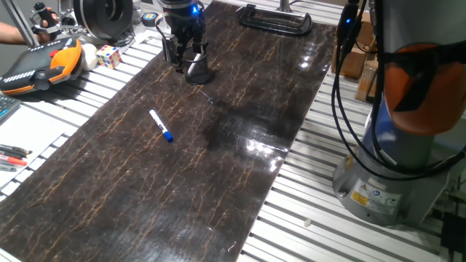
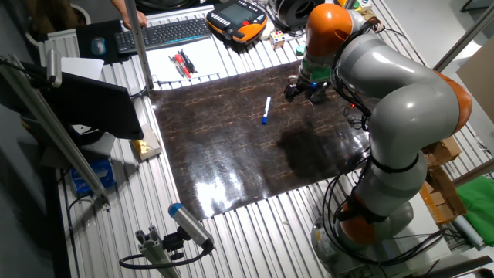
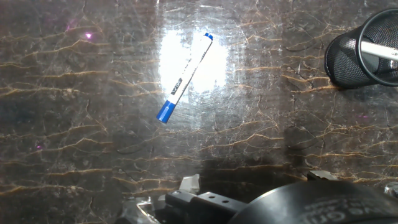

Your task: Put the pen into the pen holder

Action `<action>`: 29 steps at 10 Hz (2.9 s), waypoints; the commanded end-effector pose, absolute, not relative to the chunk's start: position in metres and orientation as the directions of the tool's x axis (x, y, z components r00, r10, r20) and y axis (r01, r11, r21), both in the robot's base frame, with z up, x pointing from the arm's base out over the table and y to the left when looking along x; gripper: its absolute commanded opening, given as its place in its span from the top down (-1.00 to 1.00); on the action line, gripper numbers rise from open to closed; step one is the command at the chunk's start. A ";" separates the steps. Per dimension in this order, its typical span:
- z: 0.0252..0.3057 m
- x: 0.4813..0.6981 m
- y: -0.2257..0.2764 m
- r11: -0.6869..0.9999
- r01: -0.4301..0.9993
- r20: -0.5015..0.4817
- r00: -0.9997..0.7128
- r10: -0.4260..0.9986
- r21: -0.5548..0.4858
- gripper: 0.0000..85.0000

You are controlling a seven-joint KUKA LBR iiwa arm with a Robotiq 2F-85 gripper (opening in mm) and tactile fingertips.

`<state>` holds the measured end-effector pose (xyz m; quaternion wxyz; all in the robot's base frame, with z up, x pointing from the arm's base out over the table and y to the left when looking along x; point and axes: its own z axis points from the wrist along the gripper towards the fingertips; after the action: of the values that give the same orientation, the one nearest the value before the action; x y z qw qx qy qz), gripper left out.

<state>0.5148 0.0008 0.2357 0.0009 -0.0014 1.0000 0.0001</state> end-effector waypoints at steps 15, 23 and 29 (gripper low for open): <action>0.236 0.514 0.001 0.976 -0.166 0.257 -0.958 -0.126 -0.143 0.98; 0.236 0.514 0.001 0.983 -0.058 0.176 -0.984 -0.027 -0.172 0.98; 0.236 0.514 0.001 0.991 0.066 -0.053 -0.997 0.060 -0.121 0.98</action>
<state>0.5139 0.0006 0.2358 0.0055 0.0298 0.9978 -0.0595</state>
